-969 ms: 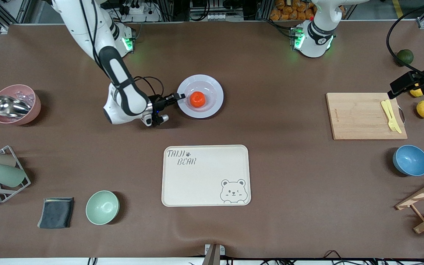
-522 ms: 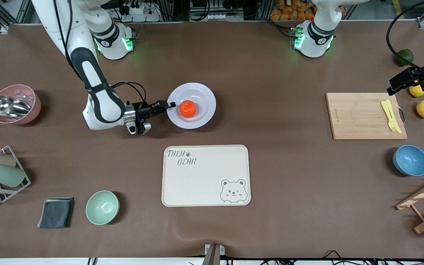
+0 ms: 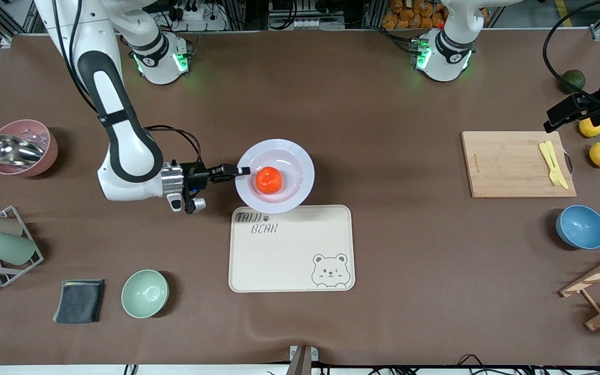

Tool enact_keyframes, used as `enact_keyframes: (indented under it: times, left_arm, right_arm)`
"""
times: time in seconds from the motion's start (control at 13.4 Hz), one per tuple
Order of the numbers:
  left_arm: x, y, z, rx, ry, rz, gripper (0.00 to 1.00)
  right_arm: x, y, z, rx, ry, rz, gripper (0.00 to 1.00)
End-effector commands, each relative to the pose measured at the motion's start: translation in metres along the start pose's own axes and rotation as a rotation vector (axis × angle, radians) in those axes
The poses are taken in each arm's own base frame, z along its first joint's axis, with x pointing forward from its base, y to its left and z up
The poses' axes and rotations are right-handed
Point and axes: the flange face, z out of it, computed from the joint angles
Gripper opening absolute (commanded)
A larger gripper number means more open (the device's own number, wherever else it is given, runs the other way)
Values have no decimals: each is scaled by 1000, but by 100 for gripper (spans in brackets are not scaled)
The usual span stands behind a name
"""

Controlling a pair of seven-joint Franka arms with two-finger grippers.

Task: Place orange and plate with both arms
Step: 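Slide the plate with the right gripper onto the bear tray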

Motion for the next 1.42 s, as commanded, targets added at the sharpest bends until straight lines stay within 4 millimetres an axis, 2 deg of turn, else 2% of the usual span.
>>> enact_keyframes:
  times: [0.0,0.22,0.37,0.52,0.82,1.04,1.34]
  left_arm:
    - [-8,-3,-2,-22,13,1,100]
    - [-7,-3,0,-22,10,1,100]
    - [-5,-4,1,-22,10,0,100]
    - [-4,-4,1,-10,12,10,100]
    - [-4,-5,2,-10,10,11,100]
    - [-4,-5,1,-5,12,14,100]
    - [-4,-6,1,-4,13,14,100]
  right_arm:
    - [42,-5,8,-14,3,62,0]
    - [77,-5,15,-39,58,81,0]
    - [91,-4,16,-65,121,77,0]
    - [100,7,25,-75,139,82,0]
    - [112,21,47,-113,226,90,0]
    - [119,34,74,-21,245,110,0]
    - [122,38,78,-4,254,102,0]
